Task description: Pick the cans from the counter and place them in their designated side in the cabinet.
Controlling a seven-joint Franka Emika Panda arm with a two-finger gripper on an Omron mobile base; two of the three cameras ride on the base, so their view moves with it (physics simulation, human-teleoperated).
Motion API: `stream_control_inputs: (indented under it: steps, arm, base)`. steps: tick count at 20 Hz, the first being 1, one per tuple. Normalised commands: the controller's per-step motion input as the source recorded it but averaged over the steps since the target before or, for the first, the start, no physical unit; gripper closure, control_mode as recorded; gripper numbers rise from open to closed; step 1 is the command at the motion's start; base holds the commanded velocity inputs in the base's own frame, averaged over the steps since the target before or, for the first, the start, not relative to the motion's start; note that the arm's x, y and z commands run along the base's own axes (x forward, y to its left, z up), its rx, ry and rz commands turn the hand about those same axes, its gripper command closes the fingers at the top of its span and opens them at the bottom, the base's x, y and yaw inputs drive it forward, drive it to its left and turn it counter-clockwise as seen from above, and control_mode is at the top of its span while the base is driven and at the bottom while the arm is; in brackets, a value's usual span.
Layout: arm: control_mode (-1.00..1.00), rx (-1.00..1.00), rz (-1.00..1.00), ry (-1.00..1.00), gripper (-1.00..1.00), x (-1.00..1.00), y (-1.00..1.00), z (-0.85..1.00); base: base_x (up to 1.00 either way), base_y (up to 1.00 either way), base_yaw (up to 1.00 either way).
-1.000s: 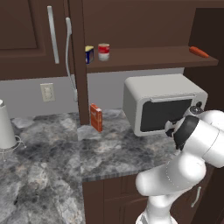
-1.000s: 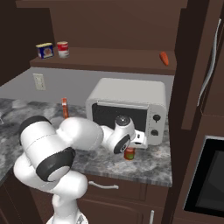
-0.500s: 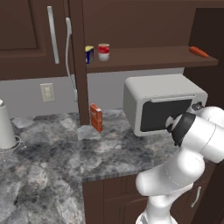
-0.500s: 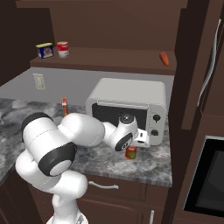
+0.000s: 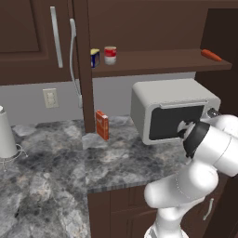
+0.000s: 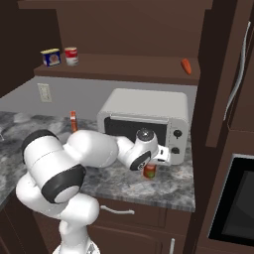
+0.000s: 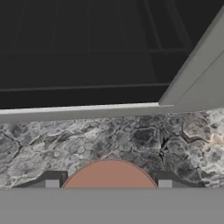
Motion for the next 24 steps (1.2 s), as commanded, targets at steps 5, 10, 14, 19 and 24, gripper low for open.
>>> stream_control_inputs:
  steps: [5,10,14,19,24]
  arm:
    - [-1.00,0.01,0.00,-0.07,1.00,-0.03,0.00,0.20]
    - [-1.00,0.00,0.00,-0.11,1.00,-0.11,0.00,0.24]
    - [-1.00,0.00,0.00,-0.08,1.00,-0.06,0.00,0.20]
    - [-1.00,0.00,0.00,-0.08,1.00,-0.09,0.02,0.21]
    - [-1.00,0.00,0.00,-0.10,1.00,-0.11,0.11,0.26]
  base:
    - [0.00,0.00,0.00]
    - [0.00,0.00,0.00]
    - [0.00,0.00,0.00]
    - [0.00,0.00,0.00]
    - [0.00,0.00,0.00]
